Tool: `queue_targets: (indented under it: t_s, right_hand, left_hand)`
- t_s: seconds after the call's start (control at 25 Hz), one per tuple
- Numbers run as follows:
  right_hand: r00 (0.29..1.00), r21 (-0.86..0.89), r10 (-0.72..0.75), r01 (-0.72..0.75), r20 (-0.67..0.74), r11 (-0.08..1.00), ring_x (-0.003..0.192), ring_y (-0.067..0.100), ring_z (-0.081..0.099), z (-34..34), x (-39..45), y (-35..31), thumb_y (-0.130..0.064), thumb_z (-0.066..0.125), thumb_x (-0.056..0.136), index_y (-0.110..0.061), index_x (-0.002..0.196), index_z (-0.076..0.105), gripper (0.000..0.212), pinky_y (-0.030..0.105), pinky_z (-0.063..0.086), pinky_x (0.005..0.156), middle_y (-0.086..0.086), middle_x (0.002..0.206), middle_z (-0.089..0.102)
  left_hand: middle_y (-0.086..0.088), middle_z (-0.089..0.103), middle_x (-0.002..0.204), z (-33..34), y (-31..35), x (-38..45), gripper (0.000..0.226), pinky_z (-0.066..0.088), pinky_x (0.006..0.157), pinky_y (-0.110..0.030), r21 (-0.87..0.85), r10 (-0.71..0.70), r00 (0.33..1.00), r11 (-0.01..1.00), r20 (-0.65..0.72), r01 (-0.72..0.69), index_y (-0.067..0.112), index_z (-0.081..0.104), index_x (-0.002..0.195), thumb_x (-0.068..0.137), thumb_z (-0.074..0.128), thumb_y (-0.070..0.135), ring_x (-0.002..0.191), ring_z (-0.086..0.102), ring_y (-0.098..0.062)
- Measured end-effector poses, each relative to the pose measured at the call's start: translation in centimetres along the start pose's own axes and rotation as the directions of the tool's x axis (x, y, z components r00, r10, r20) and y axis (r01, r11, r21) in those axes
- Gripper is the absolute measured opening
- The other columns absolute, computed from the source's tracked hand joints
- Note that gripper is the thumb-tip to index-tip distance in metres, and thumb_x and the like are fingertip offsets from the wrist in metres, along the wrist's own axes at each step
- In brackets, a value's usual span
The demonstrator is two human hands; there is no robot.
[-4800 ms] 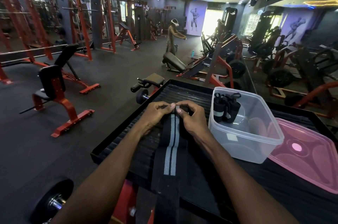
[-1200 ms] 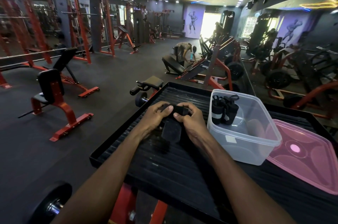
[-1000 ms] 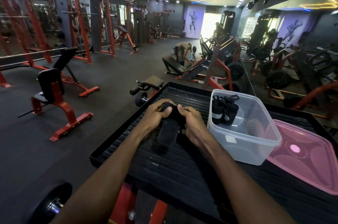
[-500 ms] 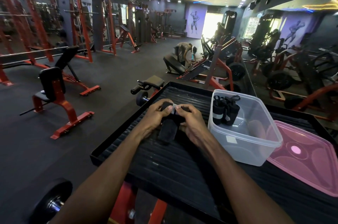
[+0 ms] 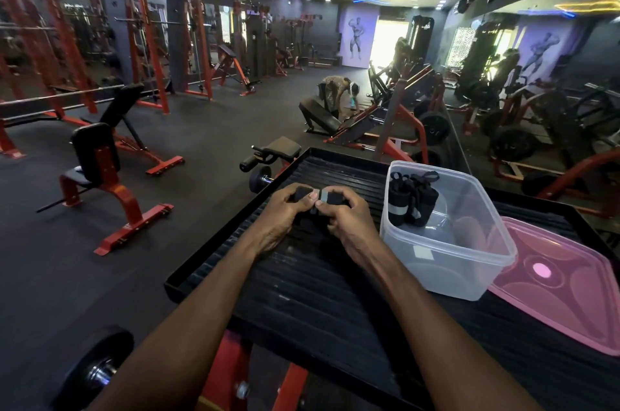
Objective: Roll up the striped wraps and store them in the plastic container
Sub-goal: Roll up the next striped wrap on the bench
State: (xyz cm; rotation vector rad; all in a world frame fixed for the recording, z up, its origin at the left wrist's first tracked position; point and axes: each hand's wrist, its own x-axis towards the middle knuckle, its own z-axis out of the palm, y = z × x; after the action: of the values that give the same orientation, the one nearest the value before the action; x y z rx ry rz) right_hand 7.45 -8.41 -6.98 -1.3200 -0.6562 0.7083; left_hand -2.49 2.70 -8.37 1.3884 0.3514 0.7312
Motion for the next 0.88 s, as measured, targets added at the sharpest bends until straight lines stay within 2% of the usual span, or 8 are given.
queue_targets:
  t_s: [0.12, 0.2, 0.28, 0.36, 0.48, 0.68, 0.8, 0.88]
  right_hand:
    - [1.000, -0.010, 0.024, -0.024, 0.018, 1.000, 0.097, 0.031, 0.070, 0.05, 0.14, 0.31, -0.012, 0.076, 0.078, -0.027, 0.091, 0.071, 0.020, 0.048, 0.057, 0.080, 0.010, 0.099, 0.074]
    - [1.000, -0.035, -0.024, 0.024, -0.014, 0.999, 0.101, 0.031, 0.069, 0.11, 0.22, 0.38, -0.006, 0.077, 0.077, -0.029, 0.087, 0.071, 0.025, 0.046, 0.056, 0.086, 0.011, 0.100, 0.073]
    - [0.997, -0.054, -0.065, 0.063, -0.035, 0.997, 0.102, 0.031, 0.068, 0.10, 0.22, 0.38, 0.003, 0.076, 0.074, -0.026, 0.090, 0.071, 0.033, 0.045, 0.057, 0.088, 0.013, 0.102, 0.071]
    - [0.993, -0.088, -0.112, 0.108, -0.043, 0.990, 0.098, 0.026, 0.067, 0.09, 0.09, 0.54, 0.009, 0.075, 0.070, -0.024, 0.090, 0.070, 0.039, 0.044, 0.058, 0.088, 0.014, 0.102, 0.070]
    - [0.990, -0.114, -0.136, 0.130, -0.048, 0.985, 0.100, 0.028, 0.068, 0.23, -0.02, 0.50, 0.008, 0.075, 0.064, -0.021, 0.093, 0.069, 0.041, 0.046, 0.059, 0.088, 0.016, 0.105, 0.070]
    - [0.998, 0.147, 0.060, -0.064, 0.028, 0.987, 0.096, 0.025, 0.068, 0.12, -0.23, -0.29, -0.006, 0.070, 0.089, -0.005, 0.109, 0.062, 0.022, 0.047, 0.060, 0.083, 0.015, 0.112, 0.065]
    - [0.998, 0.056, -0.001, 0.005, -0.067, 0.998, 0.093, 0.023, 0.067, 0.35, 0.12, 0.35, -0.007, 0.068, 0.092, -0.009, 0.106, 0.059, 0.016, 0.044, 0.062, 0.077, 0.014, 0.113, 0.061]
    - [0.989, -0.022, -0.077, 0.075, -0.123, 0.997, 0.097, 0.027, 0.068, 0.45, 0.38, 0.66, -0.008, 0.072, 0.088, -0.016, 0.105, 0.060, 0.022, 0.050, 0.061, 0.081, 0.011, 0.112, 0.062]
  left_hand:
    - [-0.014, 0.067, 0.095, -0.21, 0.21, -0.04, 0.015, 0.057, 0.066, -0.030, -0.006, 0.013, 1.000, 1.000, -0.006, -0.013, 0.004, 0.065, 0.107, 0.092, 0.064, 0.005, 0.084, 0.067, -0.021]
    - [-0.015, 0.066, 0.096, -0.27, 0.29, 0.01, 0.017, 0.057, 0.069, -0.034, -0.056, -0.002, 1.000, 0.998, 0.000, 0.002, 0.003, 0.065, 0.108, 0.091, 0.065, 0.004, 0.085, 0.067, -0.022]
    - [-0.011, 0.068, 0.092, -0.11, 0.46, -0.11, 0.016, 0.055, 0.074, -0.035, -0.084, -0.063, 0.998, 0.994, 0.005, 0.063, 0.005, 0.066, 0.105, 0.092, 0.066, 0.014, 0.085, 0.065, -0.022]
    - [-0.006, 0.068, 0.081, 0.12, 0.52, -0.22, 0.025, 0.049, 0.065, -0.032, -0.023, -0.141, 0.990, 0.990, 0.030, 0.142, 0.007, 0.065, 0.100, 0.094, 0.065, 0.031, 0.074, 0.063, -0.019]
    - [-0.010, 0.067, 0.083, 0.03, 0.28, -0.16, 0.034, 0.047, 0.064, -0.034, 0.044, -0.099, 0.995, 0.994, 0.011, 0.099, 0.007, 0.068, 0.097, 0.086, 0.072, 0.039, 0.075, 0.061, -0.022]
    - [-0.010, 0.071, 0.106, -0.65, 0.40, -0.19, 0.020, 0.054, 0.086, -0.031, 0.155, 0.018, 1.000, 0.988, 0.005, -0.018, 0.016, 0.070, 0.106, 0.089, 0.069, 0.007, 0.099, 0.066, -0.020]
    - [-0.005, 0.069, 0.107, -0.27, 0.82, -0.53, 0.030, 0.053, 0.081, -0.021, 0.197, 0.033, 0.999, 0.980, 0.028, -0.038, 0.016, 0.069, 0.109, 0.086, 0.068, -0.004, 0.098, 0.065, -0.014]
    - [-0.007, 0.070, 0.107, -0.14, 0.81, -0.54, 0.032, 0.054, 0.081, -0.026, 0.125, 0.015, 0.999, 0.992, 0.040, -0.020, 0.012, 0.068, 0.113, 0.085, 0.070, -0.003, 0.098, 0.066, -0.017]
